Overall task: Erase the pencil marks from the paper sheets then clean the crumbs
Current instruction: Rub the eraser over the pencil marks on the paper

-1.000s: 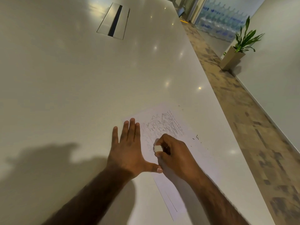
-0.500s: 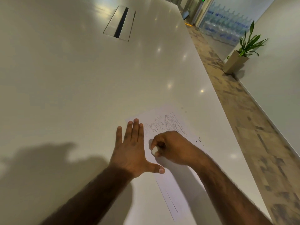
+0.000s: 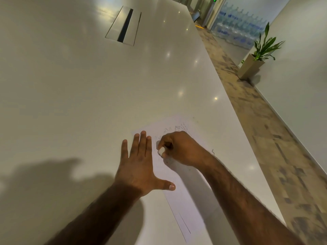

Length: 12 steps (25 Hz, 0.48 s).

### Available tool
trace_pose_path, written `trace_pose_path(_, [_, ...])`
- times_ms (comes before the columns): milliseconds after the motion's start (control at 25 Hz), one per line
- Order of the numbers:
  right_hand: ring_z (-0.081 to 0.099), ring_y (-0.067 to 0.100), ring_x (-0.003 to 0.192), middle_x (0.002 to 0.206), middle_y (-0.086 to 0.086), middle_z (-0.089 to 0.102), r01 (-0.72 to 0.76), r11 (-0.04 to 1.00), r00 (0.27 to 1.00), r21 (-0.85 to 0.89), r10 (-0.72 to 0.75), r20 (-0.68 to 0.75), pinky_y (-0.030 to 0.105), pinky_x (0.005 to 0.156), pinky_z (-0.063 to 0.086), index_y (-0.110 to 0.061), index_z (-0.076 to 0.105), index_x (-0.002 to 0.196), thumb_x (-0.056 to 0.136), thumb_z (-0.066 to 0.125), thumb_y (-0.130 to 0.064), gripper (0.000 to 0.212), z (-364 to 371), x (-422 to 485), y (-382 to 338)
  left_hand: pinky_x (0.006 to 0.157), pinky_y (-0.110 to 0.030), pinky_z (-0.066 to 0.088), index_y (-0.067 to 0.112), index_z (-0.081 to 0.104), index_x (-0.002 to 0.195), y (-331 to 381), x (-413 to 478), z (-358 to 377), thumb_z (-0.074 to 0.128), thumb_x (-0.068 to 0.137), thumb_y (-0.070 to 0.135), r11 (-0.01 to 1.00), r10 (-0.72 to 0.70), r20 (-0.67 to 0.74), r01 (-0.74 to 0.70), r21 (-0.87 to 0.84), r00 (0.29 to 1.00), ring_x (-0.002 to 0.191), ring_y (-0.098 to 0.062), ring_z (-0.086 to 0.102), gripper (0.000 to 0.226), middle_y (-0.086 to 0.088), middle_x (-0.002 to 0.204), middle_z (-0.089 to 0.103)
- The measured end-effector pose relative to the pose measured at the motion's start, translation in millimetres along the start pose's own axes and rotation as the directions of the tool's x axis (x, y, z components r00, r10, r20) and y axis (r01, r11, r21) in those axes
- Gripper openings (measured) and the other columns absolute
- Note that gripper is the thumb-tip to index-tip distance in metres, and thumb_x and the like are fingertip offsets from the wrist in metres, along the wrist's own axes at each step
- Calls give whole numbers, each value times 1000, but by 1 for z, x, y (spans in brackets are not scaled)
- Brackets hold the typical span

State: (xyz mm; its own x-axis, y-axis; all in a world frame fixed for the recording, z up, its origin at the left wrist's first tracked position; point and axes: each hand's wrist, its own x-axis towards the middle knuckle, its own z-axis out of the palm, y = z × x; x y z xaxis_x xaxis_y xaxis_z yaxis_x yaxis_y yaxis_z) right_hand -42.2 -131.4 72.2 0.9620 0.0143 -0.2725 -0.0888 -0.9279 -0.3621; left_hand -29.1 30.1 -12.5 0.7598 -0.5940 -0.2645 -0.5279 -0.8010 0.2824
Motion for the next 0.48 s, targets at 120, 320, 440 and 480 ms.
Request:
trace_pose_path(120, [70, 11, 87, 99, -5, 75, -13, 1000, 996, -4, 14, 92, 20, 85, 55, -18, 78, 100, 91, 74, -2, 19, 7, -14, 9, 120, -61, -22, 16, -59, 130, 1, 1, -1, 12, 37, 115, 1000, -4, 17, 4, -4, 1000, 142, -29, -50, 153, -9, 149, -58])
trace_pose_path(320, [70, 13, 92, 103, -4, 76, 6, 1000, 998, 0, -6, 67, 28, 91, 58, -16, 79, 103, 93, 72, -5, 17, 4, -1, 3, 118, -60, -26, 15, -59, 131, 0, 2, -2, 0, 30, 113, 1000, 6, 33, -5, -19, 999, 139, -28, -52, 152, -8, 145, -62])
trace_pose_path(440, [69, 15, 91, 105, 2, 76, 62, 998, 996, 23, -61, -62, 25, 86, 56, -12, 77, 107, 95, 69, -5, 15, 10, 4, -5, 116, -59, -29, 15, -56, 134, 1, 2, -2, -7, 24, 112, 1000, 3, 38, -3, -13, 999, 136, -27, -56, 155, -8, 142, -64])
trace_pose_path(480, [68, 13, 88, 103, 0, 76, 59, 998, 997, 26, -58, -43, 22, 82, 54, -13, 77, 105, 94, 71, -4, 16, 13, -2, -2, 116, -59, -29, 14, -55, 136, 1, 2, -2, -7, 23, 112, 1000, 3, 40, -3, -11, 999, 136, -27, -56, 157, -8, 143, -63])
